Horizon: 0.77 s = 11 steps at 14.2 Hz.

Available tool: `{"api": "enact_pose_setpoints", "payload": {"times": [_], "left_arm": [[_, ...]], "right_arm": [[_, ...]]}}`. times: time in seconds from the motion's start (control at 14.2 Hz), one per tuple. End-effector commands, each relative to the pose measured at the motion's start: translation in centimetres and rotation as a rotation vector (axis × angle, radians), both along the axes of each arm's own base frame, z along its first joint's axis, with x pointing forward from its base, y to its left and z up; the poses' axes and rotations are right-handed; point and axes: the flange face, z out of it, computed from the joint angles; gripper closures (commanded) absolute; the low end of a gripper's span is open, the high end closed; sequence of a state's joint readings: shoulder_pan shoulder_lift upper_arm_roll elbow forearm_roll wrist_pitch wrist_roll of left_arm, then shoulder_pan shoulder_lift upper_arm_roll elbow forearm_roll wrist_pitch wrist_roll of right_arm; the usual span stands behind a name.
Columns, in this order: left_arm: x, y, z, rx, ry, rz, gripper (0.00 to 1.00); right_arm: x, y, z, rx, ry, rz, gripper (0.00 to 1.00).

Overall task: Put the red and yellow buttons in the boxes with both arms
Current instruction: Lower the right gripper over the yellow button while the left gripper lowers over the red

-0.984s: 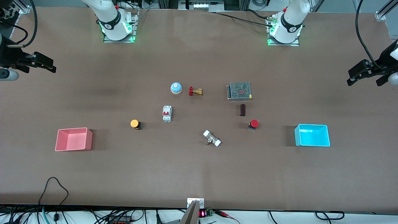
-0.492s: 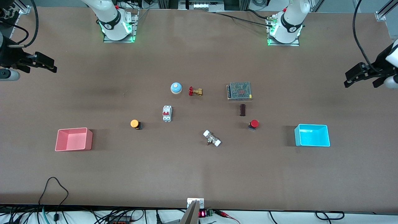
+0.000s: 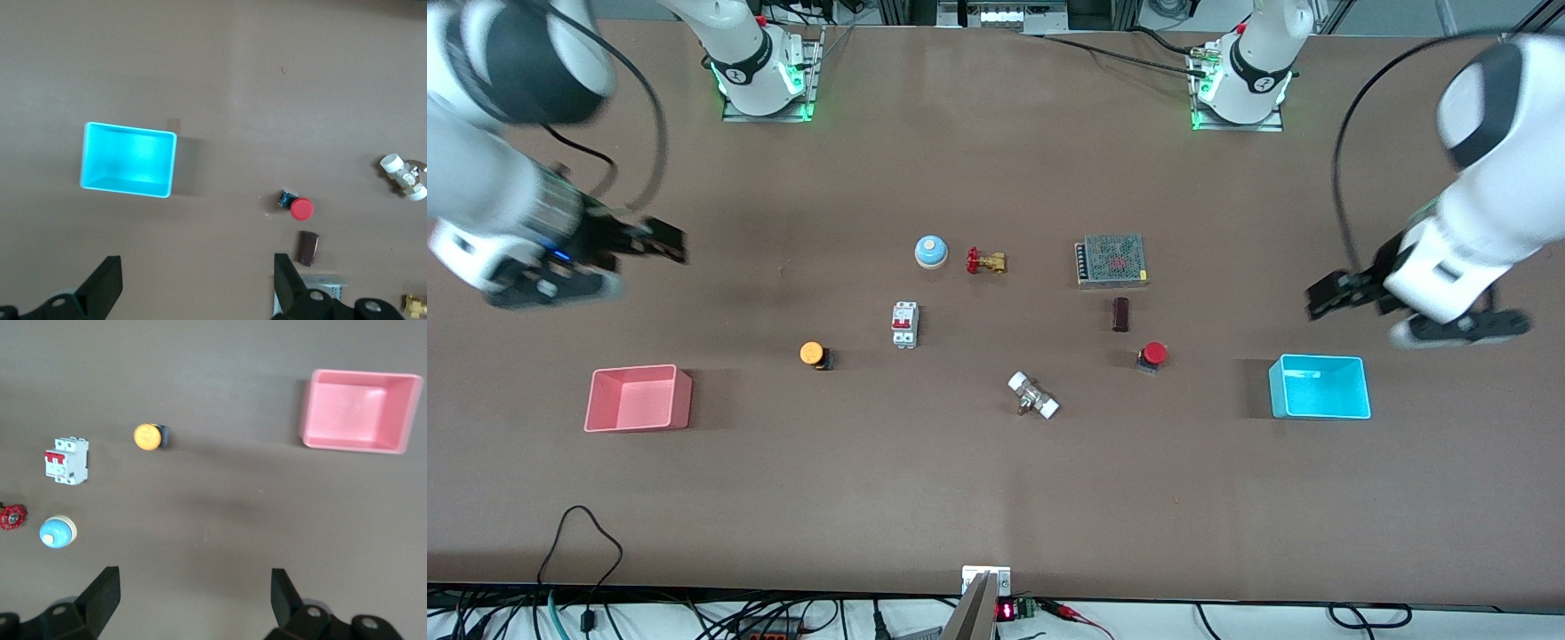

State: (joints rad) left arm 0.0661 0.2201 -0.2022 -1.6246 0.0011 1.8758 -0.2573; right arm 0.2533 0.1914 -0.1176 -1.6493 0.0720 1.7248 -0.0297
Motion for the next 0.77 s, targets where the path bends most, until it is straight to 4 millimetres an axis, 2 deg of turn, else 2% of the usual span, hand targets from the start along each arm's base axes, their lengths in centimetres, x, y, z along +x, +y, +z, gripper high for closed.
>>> {"api": "enact_pose_setpoints", "payload": {"times": [0.0,0.14,0.21,0.35,0.56,0.7], "left_arm": [[1.2,-2.6,-3.2,-0.007,0.007,0.026,0.0],[1.9,-4.2,-6.2,-0.019,0.0,0.062,0.0],[1.9,-6.0,-8.2,-0.022,0.013,0.064,0.0],[2.3,-8.0,-11.2,-0.027,0.022,0.093,0.0],[2.3,-10.7,-15.6,0.018,0.024,0.115,0.0],[2.0,-12.4,-18.5,0.031,0.055,0.112,0.0]], "right_arm": [[1.8,4.1,-4.8,-0.001,-0.002,0.021,0.0],[2.5,6.9,-7.9,-0.02,-0.01,0.015,0.0],[2.8,8.1,-9.6,-0.027,-0.015,0.006,0.0],[3.2,9.8,-12.9,-0.047,-0.015,-0.017,0.0],[3.6,10.7,-17.2,-0.064,0.004,-0.03,0.0],[3.8,10.7,-19.0,-0.065,0.008,-0.043,0.0]]}}
